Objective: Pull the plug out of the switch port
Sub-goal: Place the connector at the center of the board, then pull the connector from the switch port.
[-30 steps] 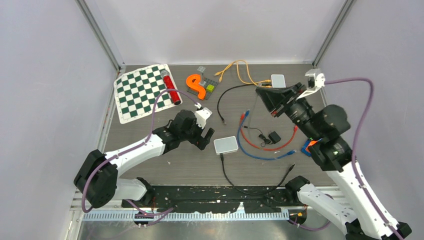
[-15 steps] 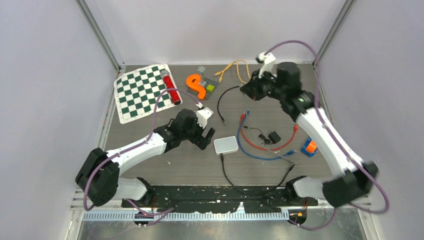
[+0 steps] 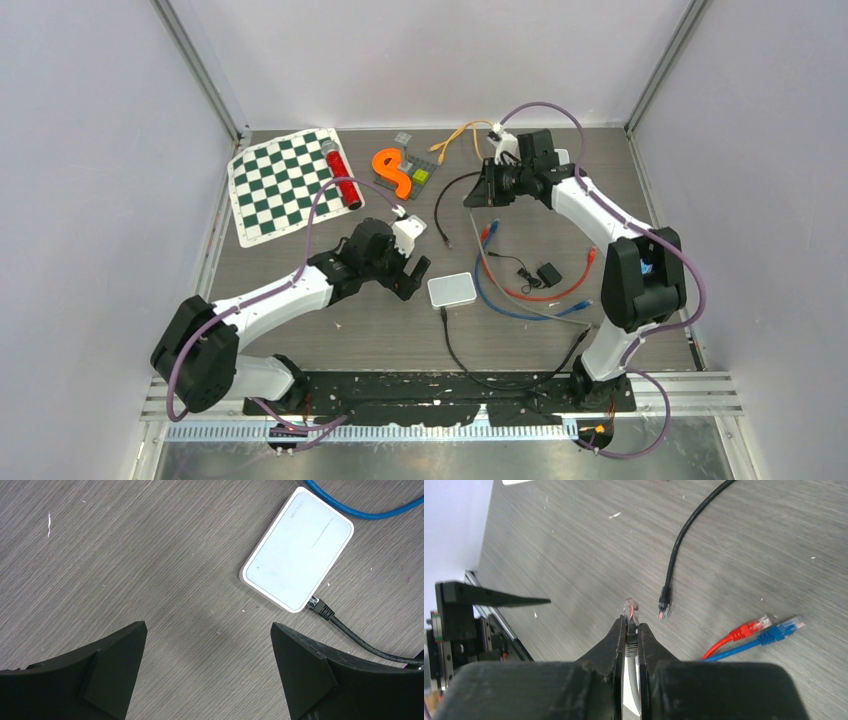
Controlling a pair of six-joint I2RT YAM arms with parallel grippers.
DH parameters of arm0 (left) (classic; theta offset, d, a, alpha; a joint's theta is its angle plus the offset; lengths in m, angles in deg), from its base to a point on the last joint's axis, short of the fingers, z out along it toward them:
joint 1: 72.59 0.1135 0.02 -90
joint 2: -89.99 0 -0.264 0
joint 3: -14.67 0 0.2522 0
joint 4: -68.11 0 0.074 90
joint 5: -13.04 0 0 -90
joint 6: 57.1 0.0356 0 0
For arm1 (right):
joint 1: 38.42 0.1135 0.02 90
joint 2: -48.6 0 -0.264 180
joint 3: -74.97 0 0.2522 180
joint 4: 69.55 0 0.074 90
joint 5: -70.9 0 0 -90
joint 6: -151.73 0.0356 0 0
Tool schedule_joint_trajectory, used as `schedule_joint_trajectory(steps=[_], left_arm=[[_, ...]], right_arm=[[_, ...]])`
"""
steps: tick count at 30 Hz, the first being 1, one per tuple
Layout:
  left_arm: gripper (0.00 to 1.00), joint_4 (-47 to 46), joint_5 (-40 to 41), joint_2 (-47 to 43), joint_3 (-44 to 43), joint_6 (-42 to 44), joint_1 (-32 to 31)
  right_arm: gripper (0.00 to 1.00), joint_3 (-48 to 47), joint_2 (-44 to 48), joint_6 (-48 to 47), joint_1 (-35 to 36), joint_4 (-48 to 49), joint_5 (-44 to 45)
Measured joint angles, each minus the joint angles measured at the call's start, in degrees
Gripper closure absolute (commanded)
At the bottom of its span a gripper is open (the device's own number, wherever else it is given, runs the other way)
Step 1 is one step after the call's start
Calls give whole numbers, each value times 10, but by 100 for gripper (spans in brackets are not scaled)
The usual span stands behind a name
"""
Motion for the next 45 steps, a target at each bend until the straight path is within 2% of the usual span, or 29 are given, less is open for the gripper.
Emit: schedule_joint_trajectory(steps=[4,7,8,10,12,13,17,24,29,32,36,42,45], left_arm=[[0,0,-1,0,0,0,0],[0,0,-1,0,0,0,0],[0,0,-1,0,0,0,0],[0,0,-1,1,0,0,0],[0,0,-1,1,0,0,0],[0,0,-1,2,0,0,0],[0,0,-1,3,0,0,0],[0,1,-8,20,0,2,0],[0,2,-12,29,-1,2,0],[0,2,-11,29,-2,2,0],[0,2,-8,29,-2,2,0],[0,2,-3,29,-6,2,1],[0,2,2,28,-7,2,1]], right_arm=[[93,-11,-31,46,-20,33,-1],[90,-5,-47,93,-42,50,34],[84,3,-47,110,-51,60,44],[80,17,-47,136,-63,75,56],[69,24,-47,155,-73,80,75],[60,26,-47,162,-76,81,84],[45,45,-35,169,-74,85,121],[44,100,78,158,-73,76,156],[44,217,204,176,-73,111,134],[46,286,249,200,-61,131,119],[49,376,287,242,3,158,118],[51,464,318,324,150,221,144],[52,502,315,375,185,271,150]])
